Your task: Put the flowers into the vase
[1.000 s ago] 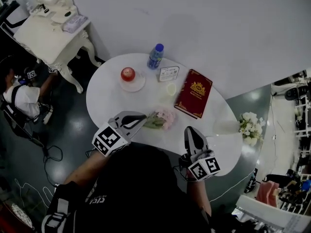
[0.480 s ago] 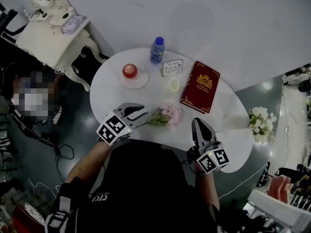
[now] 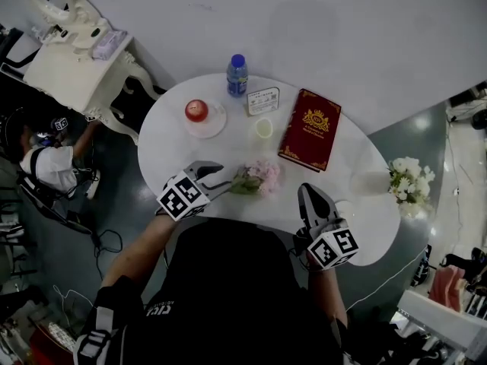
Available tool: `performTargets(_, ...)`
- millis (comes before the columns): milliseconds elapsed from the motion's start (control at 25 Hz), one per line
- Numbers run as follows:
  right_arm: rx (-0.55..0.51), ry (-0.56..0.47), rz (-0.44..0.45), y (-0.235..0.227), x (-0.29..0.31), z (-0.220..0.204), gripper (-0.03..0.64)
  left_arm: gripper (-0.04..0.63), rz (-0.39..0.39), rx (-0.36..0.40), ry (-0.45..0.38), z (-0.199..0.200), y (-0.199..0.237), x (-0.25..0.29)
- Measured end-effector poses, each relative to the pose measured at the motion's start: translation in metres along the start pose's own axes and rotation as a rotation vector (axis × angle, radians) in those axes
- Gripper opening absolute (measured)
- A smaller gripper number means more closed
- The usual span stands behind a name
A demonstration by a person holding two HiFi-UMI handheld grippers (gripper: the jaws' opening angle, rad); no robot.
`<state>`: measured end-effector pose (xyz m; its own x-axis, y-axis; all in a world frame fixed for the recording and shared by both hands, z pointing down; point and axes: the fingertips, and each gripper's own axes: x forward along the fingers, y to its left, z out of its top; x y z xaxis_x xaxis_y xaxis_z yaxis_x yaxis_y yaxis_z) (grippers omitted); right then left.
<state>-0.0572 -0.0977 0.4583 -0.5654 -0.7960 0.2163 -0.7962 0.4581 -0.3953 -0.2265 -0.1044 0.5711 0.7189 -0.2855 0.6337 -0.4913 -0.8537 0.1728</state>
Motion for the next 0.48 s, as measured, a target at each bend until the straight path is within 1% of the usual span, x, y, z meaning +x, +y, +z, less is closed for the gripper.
performTargets(160,0.012,0.013,-0.015,-0.009,-0.006,-0.006,0.028,0.209,-0.017,0.025,0.089,-0.025,0.006,0.021)
performTargets(360,0.029,0.022,-0.024,-0.017,-0.011,-0.016,0.028,0.238,-0.053,0.076,0.212,-0.044,0.006,0.043)
performTargets(480,0.033,0.025,-0.031,-0.022,-0.013,-0.019,0.028,0.261,-0.064,0.094,0.269,-0.052,0.006,0.054)
